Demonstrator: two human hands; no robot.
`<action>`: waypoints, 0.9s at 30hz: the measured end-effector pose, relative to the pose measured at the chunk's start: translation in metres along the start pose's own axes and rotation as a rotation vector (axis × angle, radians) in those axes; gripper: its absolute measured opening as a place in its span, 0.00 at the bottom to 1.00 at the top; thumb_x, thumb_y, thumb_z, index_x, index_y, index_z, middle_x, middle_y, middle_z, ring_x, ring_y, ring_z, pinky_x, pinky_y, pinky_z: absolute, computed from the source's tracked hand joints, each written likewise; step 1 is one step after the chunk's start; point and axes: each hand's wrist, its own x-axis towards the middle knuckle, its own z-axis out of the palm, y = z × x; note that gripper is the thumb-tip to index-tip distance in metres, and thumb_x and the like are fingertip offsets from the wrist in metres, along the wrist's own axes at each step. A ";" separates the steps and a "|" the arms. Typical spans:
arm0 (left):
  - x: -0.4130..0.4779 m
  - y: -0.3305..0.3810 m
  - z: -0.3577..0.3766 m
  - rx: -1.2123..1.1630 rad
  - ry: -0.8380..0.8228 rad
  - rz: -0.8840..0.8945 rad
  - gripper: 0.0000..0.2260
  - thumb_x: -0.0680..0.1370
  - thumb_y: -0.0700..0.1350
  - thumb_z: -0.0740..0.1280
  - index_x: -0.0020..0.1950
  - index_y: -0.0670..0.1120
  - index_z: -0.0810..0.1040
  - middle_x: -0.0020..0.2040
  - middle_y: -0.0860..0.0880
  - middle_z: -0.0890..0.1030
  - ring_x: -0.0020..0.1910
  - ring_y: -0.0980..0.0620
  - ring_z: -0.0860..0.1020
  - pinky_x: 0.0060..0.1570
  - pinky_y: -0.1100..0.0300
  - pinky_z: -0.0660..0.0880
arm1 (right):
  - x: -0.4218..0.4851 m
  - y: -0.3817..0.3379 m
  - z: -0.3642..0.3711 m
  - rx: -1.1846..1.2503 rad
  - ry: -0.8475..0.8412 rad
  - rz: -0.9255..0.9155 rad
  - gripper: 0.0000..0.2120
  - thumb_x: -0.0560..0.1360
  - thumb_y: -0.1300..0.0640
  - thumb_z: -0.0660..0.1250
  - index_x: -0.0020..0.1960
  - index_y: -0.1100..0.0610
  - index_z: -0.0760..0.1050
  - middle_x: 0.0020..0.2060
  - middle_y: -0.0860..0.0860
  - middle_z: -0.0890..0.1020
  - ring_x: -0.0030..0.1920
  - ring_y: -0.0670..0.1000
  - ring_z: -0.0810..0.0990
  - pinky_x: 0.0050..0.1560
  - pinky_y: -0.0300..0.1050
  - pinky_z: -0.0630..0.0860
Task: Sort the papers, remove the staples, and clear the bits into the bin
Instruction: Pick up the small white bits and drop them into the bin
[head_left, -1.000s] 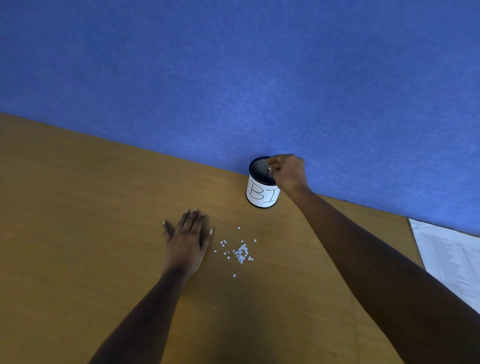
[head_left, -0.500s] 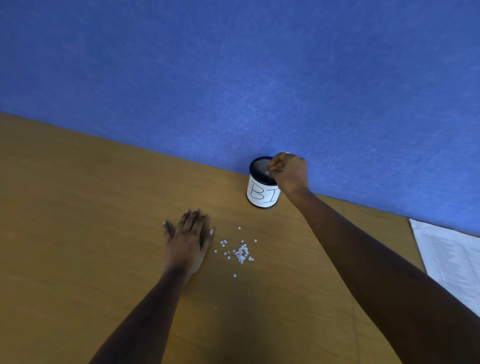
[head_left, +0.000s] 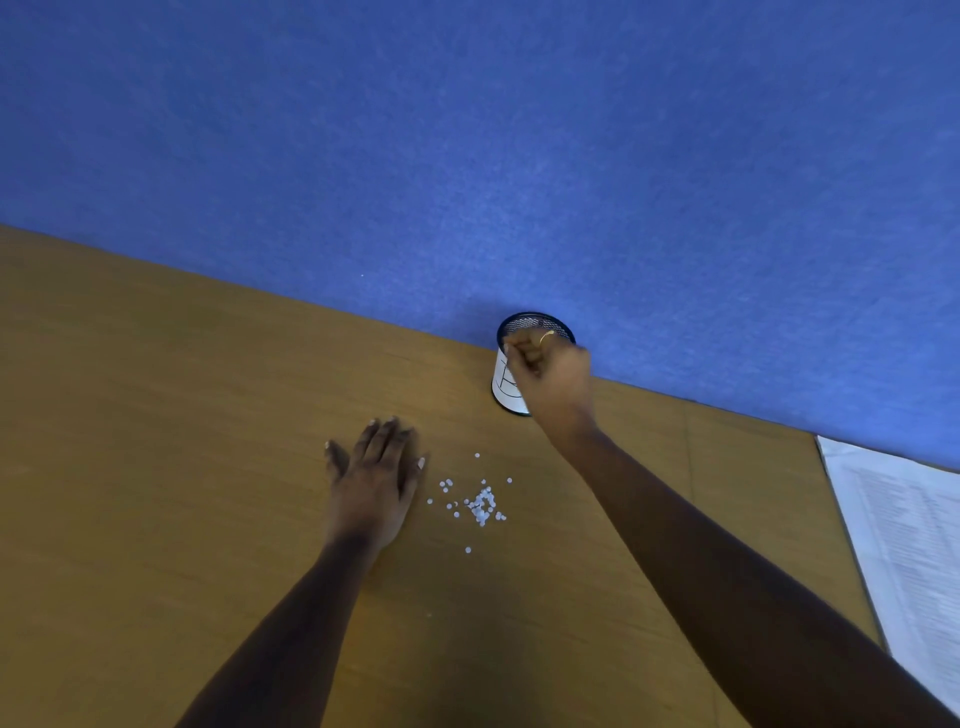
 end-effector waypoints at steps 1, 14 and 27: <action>0.000 0.000 0.000 -0.001 -0.003 0.000 0.30 0.74 0.60 0.45 0.67 0.47 0.72 0.69 0.48 0.71 0.72 0.49 0.64 0.67 0.35 0.54 | -0.010 0.001 0.003 0.034 -0.022 -0.002 0.06 0.74 0.65 0.65 0.46 0.64 0.80 0.37 0.54 0.83 0.37 0.49 0.80 0.39 0.31 0.72; -0.001 0.002 -0.004 0.006 -0.009 0.015 0.31 0.74 0.60 0.44 0.67 0.47 0.72 0.69 0.48 0.71 0.72 0.48 0.65 0.66 0.34 0.55 | -0.100 0.046 0.026 -0.154 -0.424 0.107 0.19 0.72 0.64 0.56 0.60 0.62 0.76 0.63 0.53 0.77 0.64 0.51 0.74 0.61 0.33 0.65; -0.001 0.002 -0.003 -0.001 0.005 0.010 0.30 0.74 0.60 0.46 0.65 0.46 0.73 0.68 0.47 0.73 0.71 0.48 0.66 0.65 0.33 0.56 | -0.117 0.053 0.022 -0.053 -0.429 -0.037 0.19 0.66 0.55 0.74 0.56 0.58 0.79 0.54 0.52 0.78 0.56 0.42 0.69 0.58 0.24 0.63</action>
